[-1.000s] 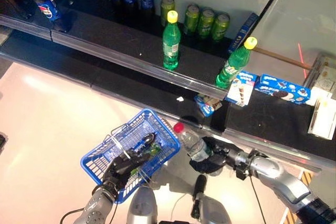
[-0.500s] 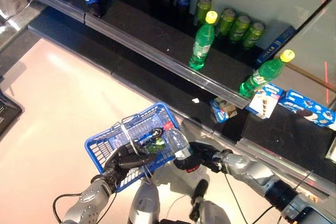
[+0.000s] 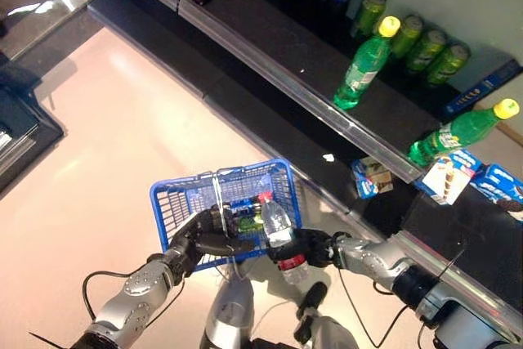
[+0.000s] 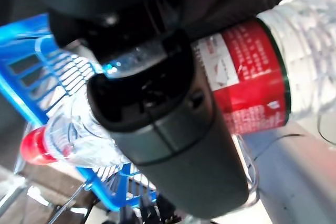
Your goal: Pick up the drink and place into the basket.
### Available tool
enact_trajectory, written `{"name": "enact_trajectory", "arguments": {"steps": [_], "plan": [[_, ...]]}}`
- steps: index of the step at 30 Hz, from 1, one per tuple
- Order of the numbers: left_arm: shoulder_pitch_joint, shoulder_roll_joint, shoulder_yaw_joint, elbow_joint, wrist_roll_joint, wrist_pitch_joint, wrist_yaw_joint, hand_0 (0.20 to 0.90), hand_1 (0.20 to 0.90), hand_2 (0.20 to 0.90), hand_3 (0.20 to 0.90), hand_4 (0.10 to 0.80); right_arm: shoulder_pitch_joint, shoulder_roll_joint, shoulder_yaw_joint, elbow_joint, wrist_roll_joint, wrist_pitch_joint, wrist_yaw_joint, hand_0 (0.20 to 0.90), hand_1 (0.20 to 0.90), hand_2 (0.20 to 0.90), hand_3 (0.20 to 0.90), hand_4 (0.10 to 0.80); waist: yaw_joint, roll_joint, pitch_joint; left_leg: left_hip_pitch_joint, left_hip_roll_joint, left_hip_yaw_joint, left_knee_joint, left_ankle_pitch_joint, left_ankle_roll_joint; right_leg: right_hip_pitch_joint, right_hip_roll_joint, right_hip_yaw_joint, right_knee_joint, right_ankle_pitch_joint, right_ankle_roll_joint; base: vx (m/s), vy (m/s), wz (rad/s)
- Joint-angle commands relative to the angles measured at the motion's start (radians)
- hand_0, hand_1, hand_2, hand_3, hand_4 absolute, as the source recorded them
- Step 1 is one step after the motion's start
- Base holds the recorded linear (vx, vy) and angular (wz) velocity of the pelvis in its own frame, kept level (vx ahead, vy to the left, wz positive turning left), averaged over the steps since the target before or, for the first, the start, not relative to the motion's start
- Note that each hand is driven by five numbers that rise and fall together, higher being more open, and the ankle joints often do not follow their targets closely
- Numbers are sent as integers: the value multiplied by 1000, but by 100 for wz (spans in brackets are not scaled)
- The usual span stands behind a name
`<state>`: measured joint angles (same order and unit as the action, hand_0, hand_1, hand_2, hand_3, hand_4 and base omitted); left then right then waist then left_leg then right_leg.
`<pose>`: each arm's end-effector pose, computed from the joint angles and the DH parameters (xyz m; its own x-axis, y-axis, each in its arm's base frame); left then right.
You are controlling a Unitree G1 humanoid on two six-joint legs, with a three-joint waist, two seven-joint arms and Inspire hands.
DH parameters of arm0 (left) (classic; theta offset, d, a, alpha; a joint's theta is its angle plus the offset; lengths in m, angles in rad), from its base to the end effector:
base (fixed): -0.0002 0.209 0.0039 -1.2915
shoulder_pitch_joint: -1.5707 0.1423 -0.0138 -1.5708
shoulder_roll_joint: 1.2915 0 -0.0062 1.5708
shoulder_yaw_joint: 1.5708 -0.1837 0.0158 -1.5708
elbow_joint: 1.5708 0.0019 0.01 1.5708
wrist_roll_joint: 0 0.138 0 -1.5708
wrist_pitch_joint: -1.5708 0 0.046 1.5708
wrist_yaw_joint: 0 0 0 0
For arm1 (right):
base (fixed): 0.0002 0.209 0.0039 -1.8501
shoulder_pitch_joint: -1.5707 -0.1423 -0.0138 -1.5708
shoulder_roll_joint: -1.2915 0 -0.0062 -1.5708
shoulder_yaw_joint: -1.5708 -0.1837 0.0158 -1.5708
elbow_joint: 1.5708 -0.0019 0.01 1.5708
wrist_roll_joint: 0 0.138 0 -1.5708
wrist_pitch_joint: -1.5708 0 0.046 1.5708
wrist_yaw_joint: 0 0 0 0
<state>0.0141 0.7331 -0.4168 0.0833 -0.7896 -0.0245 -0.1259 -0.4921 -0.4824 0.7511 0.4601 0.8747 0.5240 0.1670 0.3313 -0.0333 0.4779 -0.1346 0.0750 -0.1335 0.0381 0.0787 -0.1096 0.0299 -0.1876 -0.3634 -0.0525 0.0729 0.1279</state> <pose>0.1831 0.2273 0.0299 0.8802 -0.3607 -0.3083 0.3395 0.9327 -0.1218 0.2497 -0.1442 0.0139 0.4787 0.5164 -0.7101 -0.5042 0.8238 0.2591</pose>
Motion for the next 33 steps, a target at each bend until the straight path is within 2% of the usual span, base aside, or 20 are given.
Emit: {"name": "enact_trajectory", "arguments": {"steps": [1,6,13,30,31,32,33], "plan": [[-129,42,-7,-416,34,-285,-200,300,300,300,200,100,-116,49,32,-49,198,-6,20,300,300,300,200,100,18,-8,-19,-68,1,-13,130,-34,9,-50,-49,-4,158,-35,-20,-50,-10,14],[-211,86,-53,-463,-3,-298,-247,300,300,300,200,100,-173,80,-32,80,335,1,30,300,300,300,200,100,24,5,34,-103,-7,-15,138,-29,15,-79,-56,-12,166,-24,-16,-59,10,5],[-292,96,-97,-476,-97,-241,-337,300,300,300,200,100,-290,131,-152,287,543,-28,0,300,300,300,200,100,34,26,42,-181,-22,-17,187,-46,24,-150,-71,-25,207,-20,-10,-14,18,5],[-345,73,-128,-460,-136,-212,-365,300,300,300,200,100,-441,221,-319,462,774,-155,-152,300,300,300,200,100,46,60,42,-284,-43,-21,238,-61,40,-268,-104,-30,284,-20,6,9,22,7],[-345,71,-128,-456,-139,-215,-369,300,300,300,200,100,-442,226,-324,469,774,-164,-155,507,507,507,442,342,46,61,42,-289,-44,-21,241,-62,42,-275,-107,-31,290,-20,6,9,26,4],[-345,69,-129,-455,-136,-217,-367,300,300,300,200,100,-443,235,-329,470,780,-173,-161,796,796,796,779,679,46,62,42,-295,-44,-20,246,-64,43,-284,-109,-30,298,-20,7,4,22,3],[-346,67,-131,-455,-135,-218,-365,300,300,300,200,100,-445,239,-331,472,779,-175,-166,900,900,900,900,800,46,62,42,-298,-44,-20,249,-65,43,-287,-110,-29,300,-20,7,-2,18,5]]}}
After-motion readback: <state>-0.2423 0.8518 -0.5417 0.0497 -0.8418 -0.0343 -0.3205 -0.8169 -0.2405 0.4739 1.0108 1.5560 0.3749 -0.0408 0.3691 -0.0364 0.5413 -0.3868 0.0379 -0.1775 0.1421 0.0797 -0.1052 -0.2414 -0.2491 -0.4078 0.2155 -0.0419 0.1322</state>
